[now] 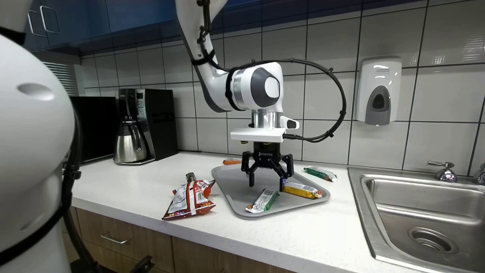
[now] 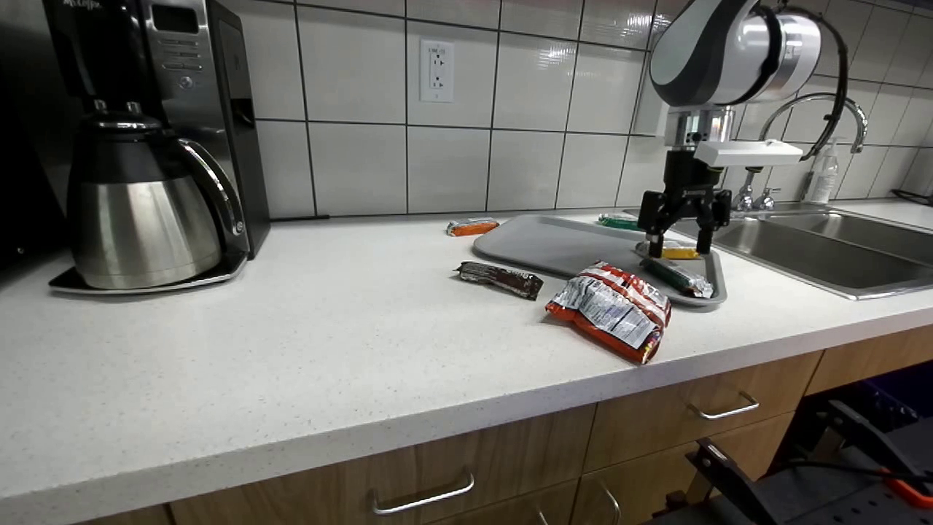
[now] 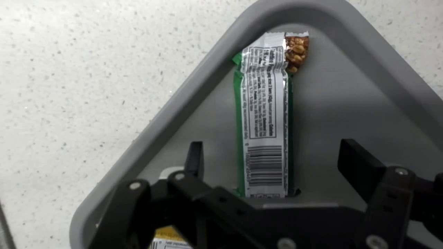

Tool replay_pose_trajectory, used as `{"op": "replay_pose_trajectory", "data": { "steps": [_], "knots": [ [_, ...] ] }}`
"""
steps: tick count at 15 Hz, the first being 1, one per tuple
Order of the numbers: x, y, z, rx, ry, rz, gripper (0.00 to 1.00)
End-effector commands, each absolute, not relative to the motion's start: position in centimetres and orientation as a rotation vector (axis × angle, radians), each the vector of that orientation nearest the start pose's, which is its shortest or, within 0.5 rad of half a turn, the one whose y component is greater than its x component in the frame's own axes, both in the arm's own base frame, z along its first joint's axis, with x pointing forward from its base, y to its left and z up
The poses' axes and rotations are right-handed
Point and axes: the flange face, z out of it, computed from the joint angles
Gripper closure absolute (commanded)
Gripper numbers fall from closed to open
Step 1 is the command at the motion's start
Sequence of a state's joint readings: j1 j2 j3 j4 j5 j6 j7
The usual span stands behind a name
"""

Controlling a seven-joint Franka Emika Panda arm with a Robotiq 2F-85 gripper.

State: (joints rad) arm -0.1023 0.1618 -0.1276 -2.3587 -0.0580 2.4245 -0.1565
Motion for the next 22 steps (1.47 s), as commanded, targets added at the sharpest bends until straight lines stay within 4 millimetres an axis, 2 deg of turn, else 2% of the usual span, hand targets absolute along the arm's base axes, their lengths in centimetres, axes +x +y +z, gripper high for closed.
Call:
{"op": "replay_pose_trajectory", "data": {
  "steps": [1, 4, 5, 8, 17, 22],
  "knots": [
    [48.1, -11.5, 29.7, -3.152, 0.051, 0.13, 0.0],
    [48.0, -11.9, 31.7, -3.151, 0.068, 0.156, 0.0],
    [48.4, -11.6, 30.0, -3.167, 0.063, 0.126, 0.0],
    [48.1, -11.7, 31.1, -3.162, 0.07, 0.135, 0.0],
    [48.0, -11.6, 31.1, -3.158, 0.06, 0.149, 0.0],
    [48.9, -12.6, 30.9, -3.166, 0.09, 0.134, 0.0]
  ]
}}
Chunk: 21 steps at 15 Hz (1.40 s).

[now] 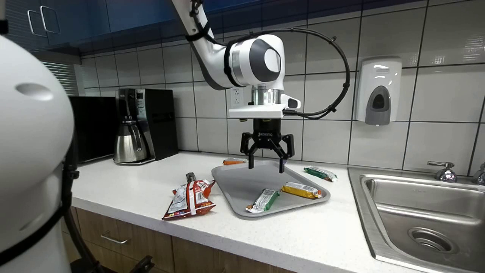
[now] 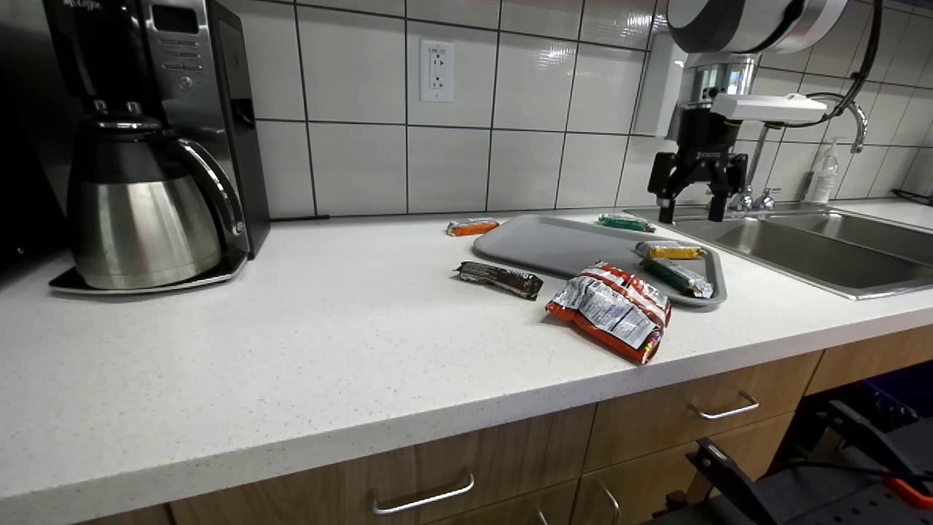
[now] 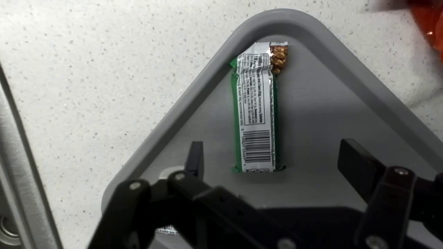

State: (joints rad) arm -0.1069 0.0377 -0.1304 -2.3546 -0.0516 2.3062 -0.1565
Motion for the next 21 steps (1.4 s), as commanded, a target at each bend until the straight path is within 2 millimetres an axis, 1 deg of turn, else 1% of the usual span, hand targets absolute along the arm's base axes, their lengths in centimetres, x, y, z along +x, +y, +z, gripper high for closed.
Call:
{"op": "replay_pose_trajectory", "data": {
  "steps": [1, 7, 12, 19, 21],
  "knots": [
    [49.2, -12.9, 30.9, -3.167, 0.093, 0.13, 0.0],
    [51.8, -15.5, 30.7, -3.193, 0.155, 0.077, 0.0],
    [54.7, -17.7, 29.9, -3.204, 0.261, 0.038, 0.0],
    [59.4, -19.3, 29.0, -3.23, 0.355, -0.019, 0.0],
    [60.7, -19.7, 28.6, -3.223, 0.425, -0.033, 0.0]
  ]
}}
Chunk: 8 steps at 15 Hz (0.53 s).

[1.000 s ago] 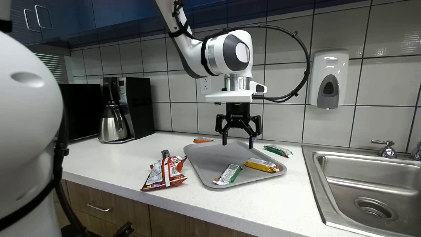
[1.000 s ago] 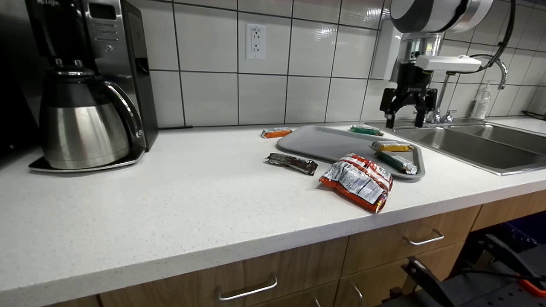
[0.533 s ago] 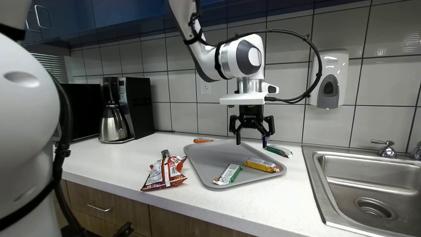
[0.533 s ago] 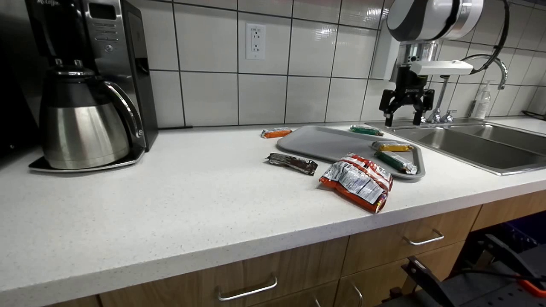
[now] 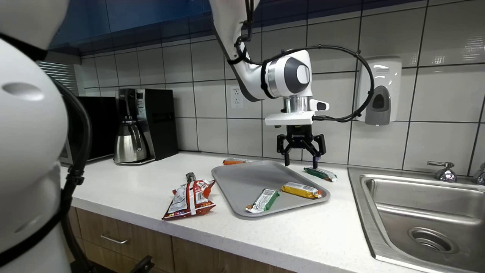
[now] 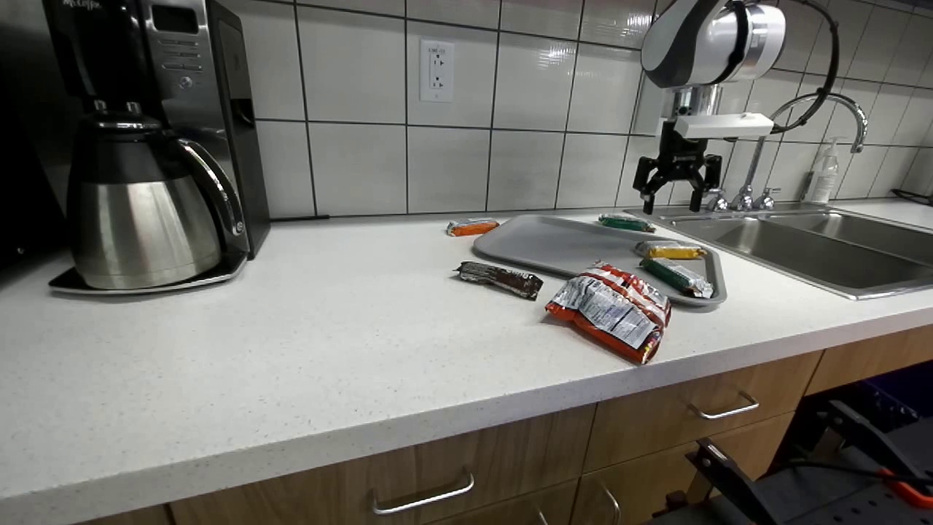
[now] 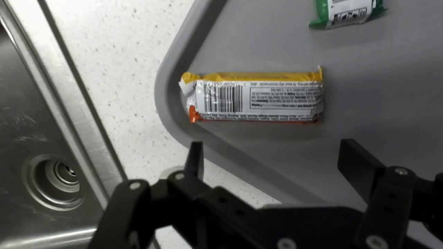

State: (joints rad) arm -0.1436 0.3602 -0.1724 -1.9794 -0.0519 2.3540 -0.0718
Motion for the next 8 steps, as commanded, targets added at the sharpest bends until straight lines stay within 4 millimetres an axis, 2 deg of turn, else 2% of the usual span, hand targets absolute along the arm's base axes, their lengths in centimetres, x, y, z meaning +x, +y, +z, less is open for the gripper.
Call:
{"op": "replay_pose_trajectory", "data": {
  "steps": [1, 8],
  "knots": [
    [61.4, -19.8, 28.5, -3.22, 0.463, -0.037, 0.0],
    [65.8, -20.9, 27.3, -3.169, 0.746, -0.083, 0.0]
  ]
}}
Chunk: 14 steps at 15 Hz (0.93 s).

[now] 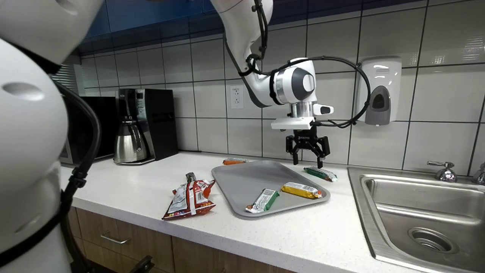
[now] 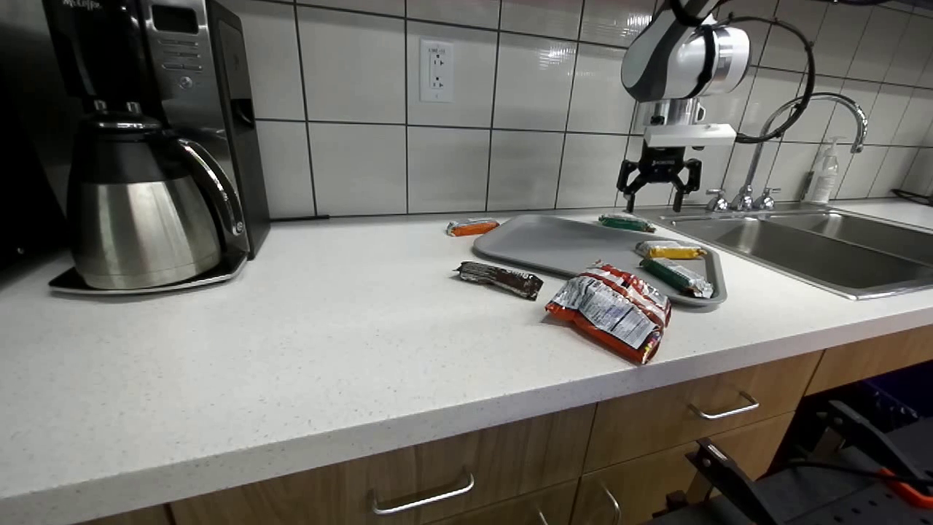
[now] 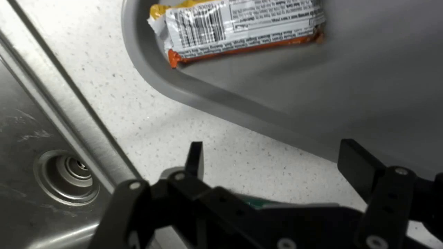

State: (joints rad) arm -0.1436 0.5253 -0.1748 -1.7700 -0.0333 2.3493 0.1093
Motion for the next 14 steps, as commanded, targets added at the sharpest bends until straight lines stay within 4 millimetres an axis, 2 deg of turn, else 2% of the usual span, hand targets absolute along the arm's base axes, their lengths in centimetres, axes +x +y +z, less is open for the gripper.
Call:
{"op": "replay_pose_trajectory", "data": {
  "steps": [1, 8, 14],
  "knots": [
    [66.4, -21.2, 27.3, -3.159, 0.792, -0.091, 0.0],
    [69.3, -21.9, 26.4, -3.022, 1.122, -0.172, 0.0],
    [71.1, -20.8, 26.1, -2.868, 1.373, -0.202, 0.0]
  ]
}}
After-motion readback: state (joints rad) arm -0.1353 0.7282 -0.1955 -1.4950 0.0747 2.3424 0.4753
